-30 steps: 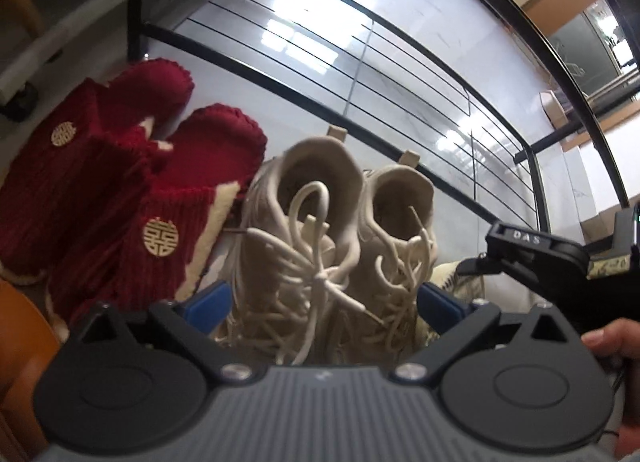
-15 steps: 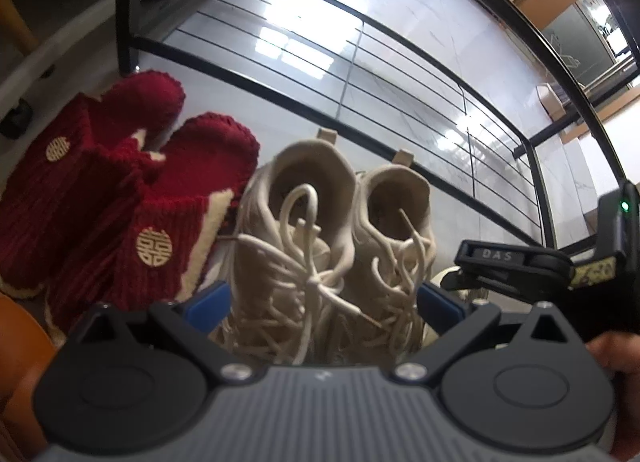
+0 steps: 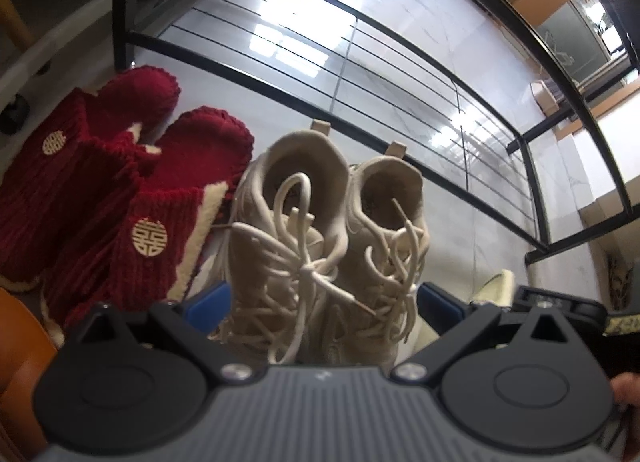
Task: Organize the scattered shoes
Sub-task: 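Carry the cream slide with the right tool toward the rack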
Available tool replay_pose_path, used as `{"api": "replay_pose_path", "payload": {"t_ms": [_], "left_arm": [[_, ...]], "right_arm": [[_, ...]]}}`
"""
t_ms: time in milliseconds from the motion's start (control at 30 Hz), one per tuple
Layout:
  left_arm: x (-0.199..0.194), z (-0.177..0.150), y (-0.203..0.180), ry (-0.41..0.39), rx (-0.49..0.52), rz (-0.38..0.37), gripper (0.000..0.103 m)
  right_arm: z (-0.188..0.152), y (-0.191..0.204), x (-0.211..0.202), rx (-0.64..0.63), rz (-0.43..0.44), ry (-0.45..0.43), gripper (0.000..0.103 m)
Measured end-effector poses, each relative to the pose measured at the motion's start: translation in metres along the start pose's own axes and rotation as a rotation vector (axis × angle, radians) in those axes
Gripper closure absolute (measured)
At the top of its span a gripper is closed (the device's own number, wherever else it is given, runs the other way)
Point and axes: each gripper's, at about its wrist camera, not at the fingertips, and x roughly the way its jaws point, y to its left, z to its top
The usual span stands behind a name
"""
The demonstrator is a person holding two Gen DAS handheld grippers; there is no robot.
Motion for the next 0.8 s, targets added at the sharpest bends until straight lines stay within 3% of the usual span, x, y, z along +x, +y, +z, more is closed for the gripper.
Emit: {"api": "replay_pose_path", "payload": {"t_ms": [433, 600, 800], "left_arm": [[0.001, -0.006, 0.004, 0.007, -0.007, 0.029, 0.003], [0.004, -0.008, 0.004, 0.018, -0.011, 0.03, 0.003], [0.007, -0.01, 0.004, 0.025, -0.007, 0.046, 0.003]], "right_arm": [[-0.016, -0.053, 0.007, 0.188, 0.127, 0.023, 0.003], [-0.014, -0.069, 0.009, 0.259, 0.243, 0.011, 0.025], [-0.01, -0.063, 0.017, 0.236, 0.337, 0.008, 0.039]]}}
